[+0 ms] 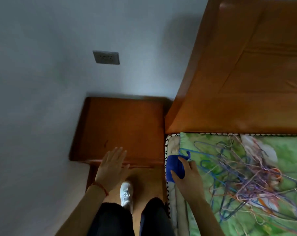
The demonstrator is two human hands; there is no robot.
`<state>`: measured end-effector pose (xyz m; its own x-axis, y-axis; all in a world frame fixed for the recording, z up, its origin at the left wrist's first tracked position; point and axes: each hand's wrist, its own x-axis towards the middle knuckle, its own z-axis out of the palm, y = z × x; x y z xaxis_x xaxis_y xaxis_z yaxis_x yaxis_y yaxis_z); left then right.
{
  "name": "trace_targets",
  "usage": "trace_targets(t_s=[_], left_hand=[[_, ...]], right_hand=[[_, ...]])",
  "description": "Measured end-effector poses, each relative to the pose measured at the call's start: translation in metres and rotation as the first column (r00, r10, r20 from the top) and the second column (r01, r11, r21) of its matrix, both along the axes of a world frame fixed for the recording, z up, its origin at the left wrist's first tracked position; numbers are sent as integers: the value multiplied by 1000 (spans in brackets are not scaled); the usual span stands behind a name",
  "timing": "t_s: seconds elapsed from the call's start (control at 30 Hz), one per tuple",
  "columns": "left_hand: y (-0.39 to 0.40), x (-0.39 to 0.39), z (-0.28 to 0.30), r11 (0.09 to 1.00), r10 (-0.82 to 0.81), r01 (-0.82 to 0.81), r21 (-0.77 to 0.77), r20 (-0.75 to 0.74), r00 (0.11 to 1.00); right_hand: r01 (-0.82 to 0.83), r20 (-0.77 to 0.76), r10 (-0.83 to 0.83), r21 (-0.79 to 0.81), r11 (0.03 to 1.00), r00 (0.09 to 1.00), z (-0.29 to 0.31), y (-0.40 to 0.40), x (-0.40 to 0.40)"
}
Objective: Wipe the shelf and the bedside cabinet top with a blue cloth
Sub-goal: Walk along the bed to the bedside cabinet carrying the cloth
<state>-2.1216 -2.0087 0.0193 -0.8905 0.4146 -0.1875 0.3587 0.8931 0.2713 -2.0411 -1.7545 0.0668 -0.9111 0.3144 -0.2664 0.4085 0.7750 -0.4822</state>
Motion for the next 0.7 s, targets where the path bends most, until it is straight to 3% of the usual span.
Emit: trace_targets(t_s=[0.33, 0.7], left_hand=[[19, -53, -82, 998, -41, 44, -34, 103, 994], [69, -98, -216, 999, -38, 38, 15, 40, 998]], right_hand=[[-42, 59, 42, -6, 999, 997, -104, 18, -82], [-25, 28, 25, -5, 1000, 999, -262, 20, -130]])
